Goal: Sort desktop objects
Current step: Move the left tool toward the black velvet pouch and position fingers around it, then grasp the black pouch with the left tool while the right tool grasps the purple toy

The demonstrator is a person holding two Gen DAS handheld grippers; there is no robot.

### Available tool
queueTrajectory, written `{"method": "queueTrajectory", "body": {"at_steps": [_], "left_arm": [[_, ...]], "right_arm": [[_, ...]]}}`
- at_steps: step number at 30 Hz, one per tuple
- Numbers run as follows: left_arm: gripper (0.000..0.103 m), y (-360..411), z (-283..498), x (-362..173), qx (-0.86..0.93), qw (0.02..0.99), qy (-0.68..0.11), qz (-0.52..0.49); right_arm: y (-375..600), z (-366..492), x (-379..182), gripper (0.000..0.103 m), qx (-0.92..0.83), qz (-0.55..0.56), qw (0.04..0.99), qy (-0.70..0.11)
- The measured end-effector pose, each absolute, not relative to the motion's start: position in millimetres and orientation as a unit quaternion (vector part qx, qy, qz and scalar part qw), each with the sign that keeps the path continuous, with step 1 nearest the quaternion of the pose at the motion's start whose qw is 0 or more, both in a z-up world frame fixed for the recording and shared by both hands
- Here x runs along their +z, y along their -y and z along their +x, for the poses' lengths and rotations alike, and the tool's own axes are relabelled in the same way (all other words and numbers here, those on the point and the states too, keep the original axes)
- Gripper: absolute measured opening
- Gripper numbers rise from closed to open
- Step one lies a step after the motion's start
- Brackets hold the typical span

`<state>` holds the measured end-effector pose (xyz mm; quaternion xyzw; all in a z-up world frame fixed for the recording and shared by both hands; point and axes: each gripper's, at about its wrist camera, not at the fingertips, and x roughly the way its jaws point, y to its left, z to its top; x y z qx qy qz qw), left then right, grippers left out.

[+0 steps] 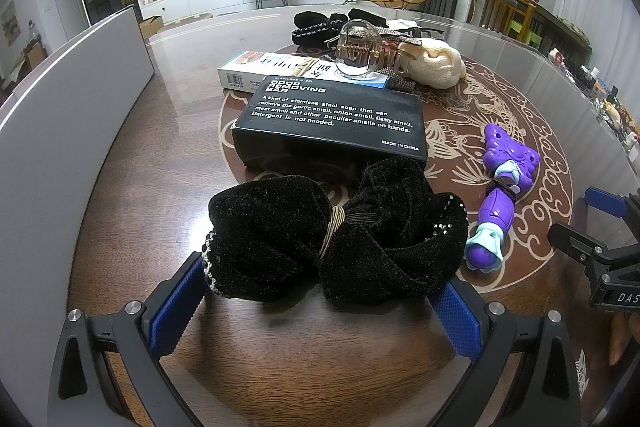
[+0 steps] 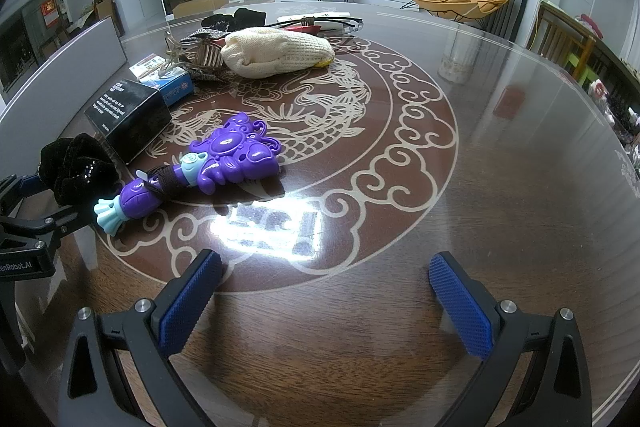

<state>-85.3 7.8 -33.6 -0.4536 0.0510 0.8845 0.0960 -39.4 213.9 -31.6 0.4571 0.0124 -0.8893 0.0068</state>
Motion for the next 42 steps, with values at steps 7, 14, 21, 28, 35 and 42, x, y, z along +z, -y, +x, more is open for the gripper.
{"method": "queueTrajectory", "body": {"at_steps": [7,14,21,28,35,42], "left_arm": [[0.103,-7.9,-85.2,-33.6,0.885,0.096,-0.051,-0.454],[0.103,-7.6,-85.7,-33.8,0.885,0.096,-0.051,-0.454],[0.103,-7.5,-85.4,-33.7,0.885,0.096,-0.051,-0.454],[0.103,-7.4,-85.2,-33.7,0.885,0.096,-0.051,-0.454],[0.103,-7.2,-84.8,-33.7,0.884,0.094,-0.05,-0.455],[0.103,10.8,-39.4,-32.7,0.884,0.072,-0.041,-0.461]], "right_arm": [[-213.5,-39.4,-31.4,0.103,-0.889,0.457,0.007,-0.012],[-214.0,-39.3,-31.9,0.103,-0.889,0.457,0.007,-0.012],[-214.1,-39.1,-32.0,0.103,-0.889,0.457,0.007,-0.012],[-214.1,-39.1,-31.9,0.103,-0.889,0.457,0.007,-0.012],[-214.1,-39.2,-31.9,0.103,-0.889,0.457,0.007,-0.012],[-214.1,-39.2,-31.9,0.103,-0.889,0.457,0.007,-0.013]]}}
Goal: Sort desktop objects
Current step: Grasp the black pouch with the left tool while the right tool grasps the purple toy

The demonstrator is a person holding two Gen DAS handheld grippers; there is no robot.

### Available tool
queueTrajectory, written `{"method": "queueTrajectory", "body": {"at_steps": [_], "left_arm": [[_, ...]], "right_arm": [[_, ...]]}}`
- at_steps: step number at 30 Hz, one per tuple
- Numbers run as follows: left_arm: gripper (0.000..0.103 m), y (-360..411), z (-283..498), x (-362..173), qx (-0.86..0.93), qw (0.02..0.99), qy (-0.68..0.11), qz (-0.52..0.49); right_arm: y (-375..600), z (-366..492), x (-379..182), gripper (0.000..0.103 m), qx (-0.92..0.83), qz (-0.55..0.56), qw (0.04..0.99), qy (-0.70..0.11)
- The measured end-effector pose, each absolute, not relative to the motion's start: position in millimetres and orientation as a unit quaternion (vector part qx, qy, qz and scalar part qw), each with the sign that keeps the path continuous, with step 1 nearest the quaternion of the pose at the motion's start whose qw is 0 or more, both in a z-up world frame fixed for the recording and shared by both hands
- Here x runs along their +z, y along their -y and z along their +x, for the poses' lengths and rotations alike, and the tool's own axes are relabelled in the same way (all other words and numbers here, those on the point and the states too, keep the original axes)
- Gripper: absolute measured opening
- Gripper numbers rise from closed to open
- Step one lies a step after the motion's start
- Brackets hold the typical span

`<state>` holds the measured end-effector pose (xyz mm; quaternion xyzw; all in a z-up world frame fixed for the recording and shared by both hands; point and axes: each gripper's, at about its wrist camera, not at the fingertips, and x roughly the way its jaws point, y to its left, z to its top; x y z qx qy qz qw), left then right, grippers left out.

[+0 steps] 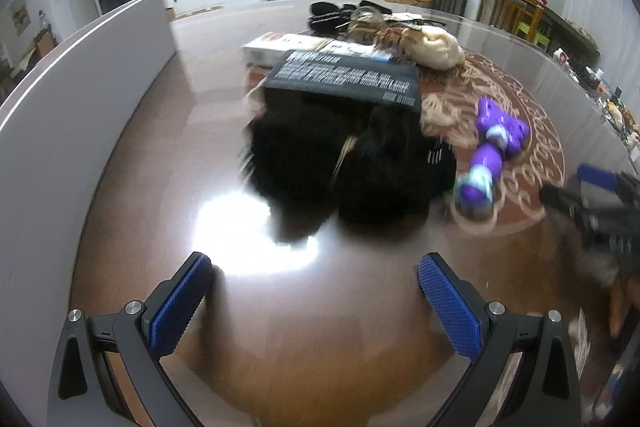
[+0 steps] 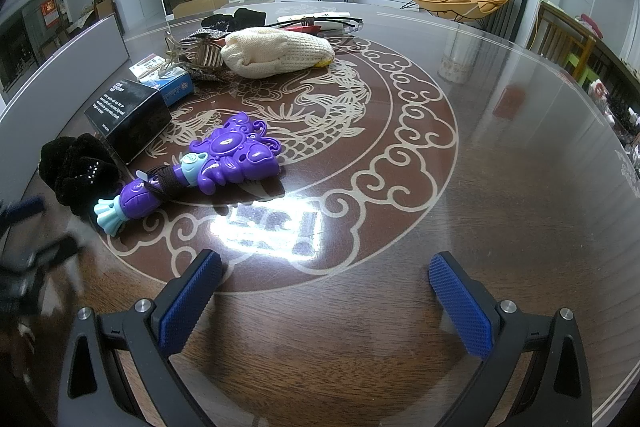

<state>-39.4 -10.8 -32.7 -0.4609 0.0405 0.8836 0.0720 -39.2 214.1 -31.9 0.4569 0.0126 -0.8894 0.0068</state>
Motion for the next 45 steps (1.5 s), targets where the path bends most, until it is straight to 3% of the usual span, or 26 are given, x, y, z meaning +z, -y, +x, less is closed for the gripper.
{"method": "queueTrajectory", "body": {"at_steps": [5,9,10,17,22,27,31,34,41,45], "left_arm": [[0.103,32.1,-20.2,-33.8,0.888,0.037,-0.02,-0.459],[0.103,33.4,-18.6,-33.6,0.889,0.032,-0.018,-0.457],[0.103,33.5,-18.7,-33.6,0.889,0.032,-0.018,-0.457],[0.103,34.3,-20.9,-33.9,0.889,0.035,-0.017,-0.457],[0.103,34.1,-22.2,-34.2,0.889,0.035,-0.018,-0.456],[0.103,34.4,-22.8,-33.5,0.886,0.026,-0.014,-0.463],[0.103,33.9,-28.3,-13.6,0.892,0.056,0.08,-0.441],[0.103,18.7,-44.3,8.3,0.903,0.045,0.103,-0.414],[0.103,-21.7,-102.3,-20.8,0.882,-0.03,-0.019,-0.47],[0.103,13.5,-68.6,-16.7,0.891,-0.021,-0.019,-0.453]], "right_arm": [[-216.6,-38.4,-30.0,0.103,-0.892,0.451,0.012,0.004],[-231.8,-43.3,-8.9,0.103,-0.887,0.423,0.045,0.181],[-226.1,-49.1,-6.2,0.103,-0.886,0.425,0.034,0.182],[-147.3,-102.4,-20.4,0.103,-0.877,0.478,-0.007,0.045],[-154.7,-90.1,-31.7,0.103,-0.879,0.477,-0.014,-0.018],[-201.1,-57.6,-33.2,0.103,-0.89,0.456,-0.008,-0.027],[-216.2,-46.3,-33.2,0.103,-0.89,0.457,0.002,-0.01],[-215.1,-46.5,-32.3,0.103,-0.89,0.457,-0.001,-0.008],[-217.5,-46.5,-32.7,0.103,-0.89,0.456,-0.001,-0.008],[-217.7,-46.7,-32.8,0.103,-0.89,0.456,-0.001,-0.008]]}}
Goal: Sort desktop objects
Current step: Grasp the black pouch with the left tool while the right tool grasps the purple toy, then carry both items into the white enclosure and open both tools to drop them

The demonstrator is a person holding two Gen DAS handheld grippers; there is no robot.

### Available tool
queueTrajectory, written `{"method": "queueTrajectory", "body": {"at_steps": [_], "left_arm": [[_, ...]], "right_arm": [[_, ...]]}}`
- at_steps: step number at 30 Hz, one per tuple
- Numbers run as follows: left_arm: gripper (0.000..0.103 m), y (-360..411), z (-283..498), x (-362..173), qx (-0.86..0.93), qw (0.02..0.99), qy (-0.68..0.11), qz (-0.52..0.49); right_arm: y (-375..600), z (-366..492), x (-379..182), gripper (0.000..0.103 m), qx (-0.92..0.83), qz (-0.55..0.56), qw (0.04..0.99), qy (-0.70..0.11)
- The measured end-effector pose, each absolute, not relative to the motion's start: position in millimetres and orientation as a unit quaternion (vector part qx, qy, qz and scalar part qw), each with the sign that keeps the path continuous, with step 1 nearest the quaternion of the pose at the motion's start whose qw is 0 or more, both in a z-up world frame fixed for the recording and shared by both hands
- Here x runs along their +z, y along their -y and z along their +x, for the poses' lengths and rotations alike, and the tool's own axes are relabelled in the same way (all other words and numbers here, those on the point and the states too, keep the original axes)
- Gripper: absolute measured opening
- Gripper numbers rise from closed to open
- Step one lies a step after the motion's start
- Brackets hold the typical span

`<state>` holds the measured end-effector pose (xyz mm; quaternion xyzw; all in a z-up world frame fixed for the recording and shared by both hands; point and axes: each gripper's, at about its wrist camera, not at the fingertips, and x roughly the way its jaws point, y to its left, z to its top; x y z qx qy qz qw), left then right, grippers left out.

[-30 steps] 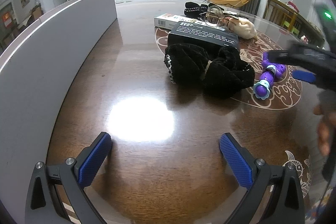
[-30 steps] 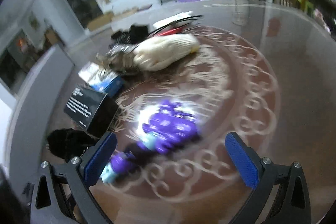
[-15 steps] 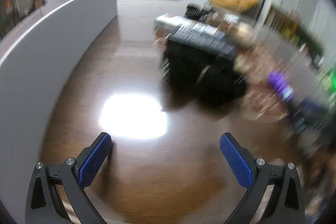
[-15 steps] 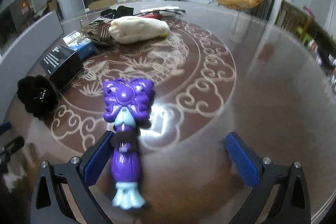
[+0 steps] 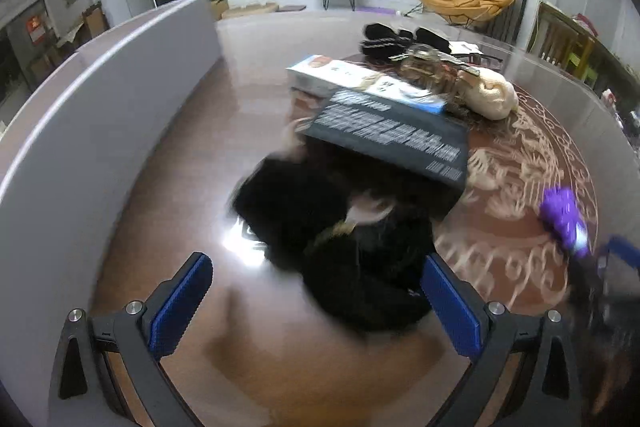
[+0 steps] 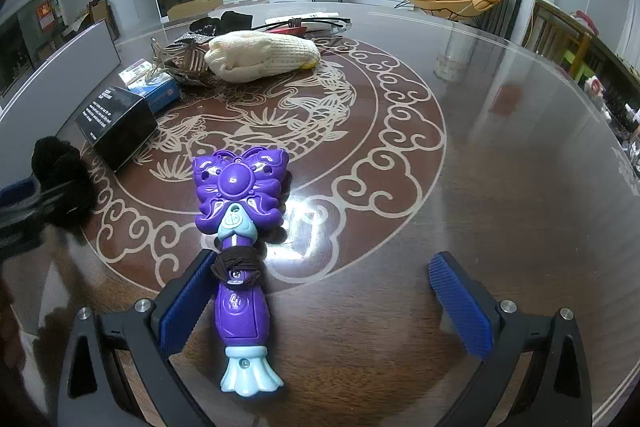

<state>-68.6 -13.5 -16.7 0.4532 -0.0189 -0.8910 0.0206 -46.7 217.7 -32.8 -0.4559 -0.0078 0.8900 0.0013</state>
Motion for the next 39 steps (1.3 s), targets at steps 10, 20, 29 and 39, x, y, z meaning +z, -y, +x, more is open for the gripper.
{"method": "queueTrajectory", "body": {"at_steps": [10,20,29,39], "left_arm": [[0.103,44.1,-44.4,-6.7,-0.892,-0.032,-0.031,0.45],[0.043,15.6,-87.0,-21.1,-0.885,-0.016,0.013,0.466],[0.036,36.7,-37.3,-12.9,-0.887,-0.047,-0.012,0.459],[0.036,60.4,5.6,27.2,-0.909,-0.074,-0.07,0.404]], "right_arm": [[-218.0,-46.5,-33.2,0.103,0.89,-0.456,0.001,0.008],[-218.6,-45.1,-33.0,0.103,0.89,-0.456,-0.008,0.007],[-198.5,-45.8,-18.7,0.073,0.865,-0.492,-0.099,0.005],[-178.1,-38.5,13.7,0.022,0.869,-0.48,-0.115,0.038]]}}
